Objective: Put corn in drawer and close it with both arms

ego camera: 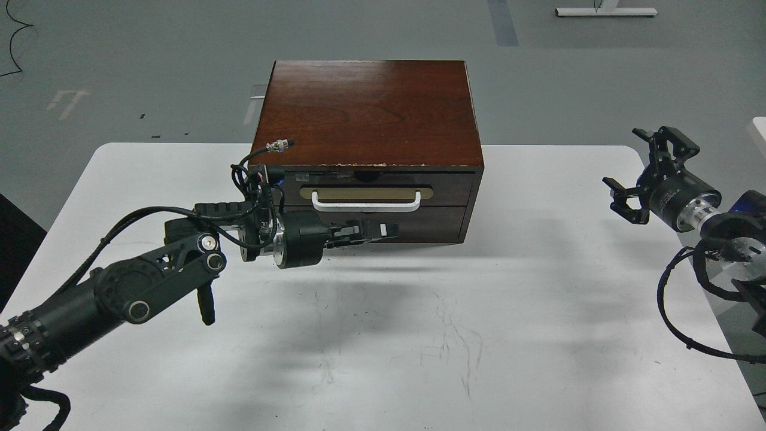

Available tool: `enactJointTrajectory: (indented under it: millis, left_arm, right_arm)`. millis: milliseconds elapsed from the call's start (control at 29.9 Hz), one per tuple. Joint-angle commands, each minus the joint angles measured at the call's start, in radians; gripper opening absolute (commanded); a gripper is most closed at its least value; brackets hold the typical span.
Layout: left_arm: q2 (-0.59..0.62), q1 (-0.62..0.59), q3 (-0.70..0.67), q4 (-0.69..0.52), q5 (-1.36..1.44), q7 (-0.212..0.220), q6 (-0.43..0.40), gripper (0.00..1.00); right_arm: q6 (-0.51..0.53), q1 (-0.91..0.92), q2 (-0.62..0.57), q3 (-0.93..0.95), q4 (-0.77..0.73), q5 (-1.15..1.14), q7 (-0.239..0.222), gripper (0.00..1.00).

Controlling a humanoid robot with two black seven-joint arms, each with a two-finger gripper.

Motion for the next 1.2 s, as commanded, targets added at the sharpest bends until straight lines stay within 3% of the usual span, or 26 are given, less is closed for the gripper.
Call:
enactJointTrajectory:
  millis: [0, 134, 234, 334, 401, 468, 535, 568, 602, 769, 903, 1170]
  left_arm:
    - [0.091, 0.03, -0.007, -0.114, -0.215, -0.008, -0.001, 0.99]
    - [0.148, 0.022, -0.053, -0.204, -0.478, -0.005, -0.001, 0.99]
    - [0.142, 0.014, -0.276, -0.199, -0.646, -0.003, -0.001, 0.99]
    - [0.123, 0.014, -0.416, -0.11, -0.674, 0.021, -0.001, 0.99]
    - [0.129, 0.016, -0.442, -0.018, -0.696, 0.082, 0.138, 0.99]
    - [0.169, 0.033, -0.447, 0.088, -0.816, 0.238, 0.261, 0.99]
    - [0.207, 0.069, -0.441, 0.156, -0.953, 0.327, 0.269, 0.99]
    - [0.208, 0.07, -0.441, 0.156, -0.954, 0.328, 0.269, 0.99]
    - [0.229, 0.115, -0.43, 0.183, -1.017, 0.363, 0.266, 0.99]
    - [0.248, 0.217, -0.426, 0.222, -1.044, 0.36, 0.2, 0.99]
    - [0.252, 0.241, -0.43, 0.217, -1.049, 0.348, 0.149, 0.99]
    - [0.266, 0.241, -0.438, 0.197, -1.049, 0.327, 0.126, 0.99]
  right_arm:
    - [0.0, 0.001, 0.0, 0.0, 0.0, -0.012, 0.0, 1.0]
    - [0.0, 0.003, 0.0, 0.0, 0.0, -0.029, 0.0, 1.0]
    - [0.0, 0.016, 0.012, 0.006, 0.005, -0.029, 0.011, 1.0]
    - [0.001, 0.023, 0.012, 0.015, 0.014, -0.028, 0.069, 1.0]
    - [0.003, 0.035, 0.014, 0.015, 0.022, -0.028, 0.13, 1.0]
    - [0.001, 0.038, 0.014, 0.02, 0.054, -0.028, 0.187, 1.0]
    - [0.0, 0.038, 0.014, 0.032, 0.084, -0.028, 0.212, 1.0]
    - [0.0, 0.038, 0.014, 0.032, 0.085, -0.028, 0.212, 1.0]
    - [0.0, 0.038, 0.014, 0.038, 0.106, -0.028, 0.213, 1.0]
    - [-0.037, 0.05, 0.041, 0.032, 0.158, -0.028, 0.187, 1.0]
    - [-0.145, 0.066, 0.06, 0.028, 0.177, -0.028, 0.143, 1.0]
    - [-0.193, 0.066, 0.045, 0.037, 0.304, -0.028, 0.147, 1.0]
